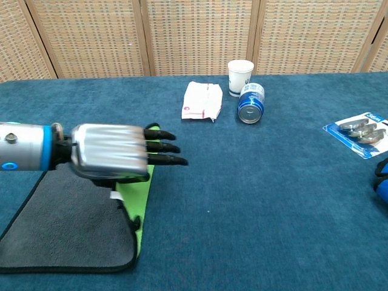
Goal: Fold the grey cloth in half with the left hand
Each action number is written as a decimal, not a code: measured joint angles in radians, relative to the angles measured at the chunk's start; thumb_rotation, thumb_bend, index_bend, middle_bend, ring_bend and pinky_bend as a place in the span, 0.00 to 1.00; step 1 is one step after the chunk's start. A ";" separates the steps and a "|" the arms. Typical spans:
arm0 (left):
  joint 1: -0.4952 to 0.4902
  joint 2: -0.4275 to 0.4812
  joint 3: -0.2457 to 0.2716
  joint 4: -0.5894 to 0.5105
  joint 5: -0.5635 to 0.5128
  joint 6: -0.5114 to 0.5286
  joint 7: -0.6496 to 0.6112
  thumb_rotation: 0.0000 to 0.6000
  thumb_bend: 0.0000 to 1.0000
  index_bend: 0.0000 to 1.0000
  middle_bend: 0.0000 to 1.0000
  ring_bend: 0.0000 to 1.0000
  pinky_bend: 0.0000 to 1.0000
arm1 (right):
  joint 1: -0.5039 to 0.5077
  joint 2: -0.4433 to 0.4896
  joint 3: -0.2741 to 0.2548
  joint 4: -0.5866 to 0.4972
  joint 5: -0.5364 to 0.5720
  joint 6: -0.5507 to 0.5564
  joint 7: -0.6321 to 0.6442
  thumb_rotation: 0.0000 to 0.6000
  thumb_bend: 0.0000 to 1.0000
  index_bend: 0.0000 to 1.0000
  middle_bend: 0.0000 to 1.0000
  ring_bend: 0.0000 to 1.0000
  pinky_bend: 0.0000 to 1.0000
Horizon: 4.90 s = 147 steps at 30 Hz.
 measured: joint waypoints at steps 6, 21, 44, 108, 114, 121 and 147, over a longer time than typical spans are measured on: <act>0.063 0.029 0.048 0.026 0.027 0.071 -0.034 1.00 0.36 0.68 0.00 0.00 0.00 | 0.000 0.000 -0.002 -0.005 -0.005 0.004 -0.006 1.00 0.00 0.00 0.00 0.00 0.00; 0.164 0.049 0.089 0.125 0.032 0.141 -0.109 1.00 0.36 0.68 0.00 0.00 0.00 | -0.002 0.002 -0.004 -0.010 -0.011 0.008 -0.006 1.00 0.00 0.00 0.00 0.00 0.00; 0.212 0.057 0.109 0.207 0.049 0.140 -0.137 1.00 0.36 0.68 0.00 0.00 0.00 | -0.004 0.006 -0.006 -0.016 -0.015 0.012 -0.006 1.00 0.00 0.00 0.00 0.00 0.00; 0.321 0.106 0.035 0.130 -0.020 0.285 -0.348 1.00 0.27 0.00 0.00 0.00 0.00 | -0.012 0.017 -0.013 -0.041 -0.040 0.035 -0.004 1.00 0.00 0.00 0.00 0.00 0.00; 0.389 0.068 0.028 0.098 -0.058 0.305 -0.326 1.00 0.26 0.00 0.00 0.00 0.00 | -0.015 0.022 -0.017 -0.047 -0.056 0.042 0.010 1.00 0.00 0.00 0.00 0.00 0.00; 0.471 0.061 0.045 0.086 -0.086 0.335 -0.274 1.00 0.27 0.00 0.00 0.00 0.00 | -0.018 0.029 -0.026 -0.053 -0.086 0.052 0.032 1.00 0.00 0.00 0.00 0.00 0.00; 0.670 0.198 0.003 -0.055 -0.110 0.724 -0.439 1.00 0.24 0.00 0.00 0.00 0.00 | -0.017 0.044 -0.050 -0.082 -0.143 0.067 0.048 1.00 0.00 0.00 0.00 0.00 0.00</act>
